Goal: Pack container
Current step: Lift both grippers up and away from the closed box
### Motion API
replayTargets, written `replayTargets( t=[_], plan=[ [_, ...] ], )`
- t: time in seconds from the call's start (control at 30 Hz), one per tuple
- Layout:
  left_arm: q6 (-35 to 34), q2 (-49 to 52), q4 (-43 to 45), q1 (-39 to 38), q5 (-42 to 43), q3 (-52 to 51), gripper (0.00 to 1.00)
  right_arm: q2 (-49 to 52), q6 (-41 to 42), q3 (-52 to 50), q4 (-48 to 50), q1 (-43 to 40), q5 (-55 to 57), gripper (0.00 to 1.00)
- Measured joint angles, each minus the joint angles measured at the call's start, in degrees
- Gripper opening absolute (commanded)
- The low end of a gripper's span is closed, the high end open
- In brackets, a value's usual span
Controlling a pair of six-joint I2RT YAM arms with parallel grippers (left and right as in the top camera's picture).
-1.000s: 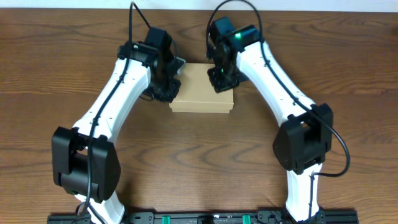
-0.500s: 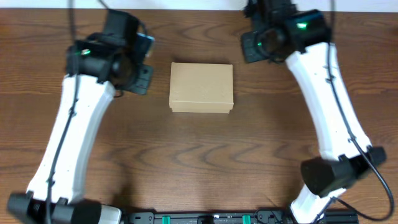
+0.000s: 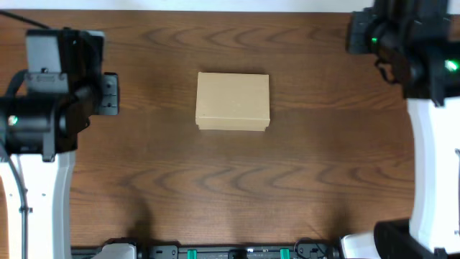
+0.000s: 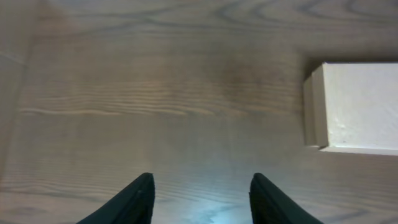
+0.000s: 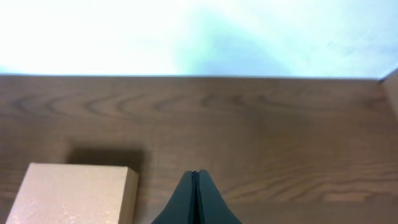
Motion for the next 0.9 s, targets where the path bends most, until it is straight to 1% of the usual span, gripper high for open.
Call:
replayTargets(
  t=[0.03, 0.1, 0.13, 0.17, 0.2, 0.23, 0.3, 0.33, 0.37, 0.9],
  plan=[
    [0.0, -0.5, 0.0, 0.0, -0.5, 0.0, 0.55, -0.9, -0.6, 0.0, 0.1, 0.0, 0.1, 0.01],
    [-0.1, -0.9, -0.1, 0.0, -1.0, 0.0, 0.59, -2.5, -1.5, 0.2, 0.1, 0.0, 0.1, 0.02],
    [0.0, -1.0, -0.1, 0.0, -1.2, 0.0, 0.80, -3.2, -1.8, 0.3, 0.0, 0.0, 0.2, 0.04],
    [0.2, -1.1, -0.3, 0.0, -1.2, 0.0, 0.95, -3.6, -2.1, 0.3, -0.3, 0.0, 0.2, 0.09],
    [-0.1, -1.0, -0.4, 0.0, -1.4, 0.0, 0.95, -3.8, -2.3, 0.3, -0.6, 0.0, 0.3, 0.20],
    [-0.1, -1.0, -0.5, 0.0, -1.5, 0.0, 0.95, -4.0, -2.3, 0.3, -1.0, 0.0, 0.3, 0.36],
    [-0.2, -1.0, -0.5, 0.0, -1.7, 0.0, 0.95, -4.0, -2.8, 0.3, -1.8, 0.0, 0.5, 0.56],
    [-0.3, -1.0, -0.5, 0.0, -1.7, 0.0, 0.95, -4.0, -2.8, 0.3, -2.3, 0.0, 0.5, 0.92],
    [-0.3, -1.0, -0.5, 0.0, -1.7, 0.0, 0.96, -4.0, -3.0, 0.3, -2.7, 0.0, 0.5, 0.99],
    [-0.3, -1.0, -0.9, 0.0, -1.7, 0.0, 0.96, -4.0, -3.6, 0.3, -3.7, 0.0, 0.7, 0.99]
  ],
)
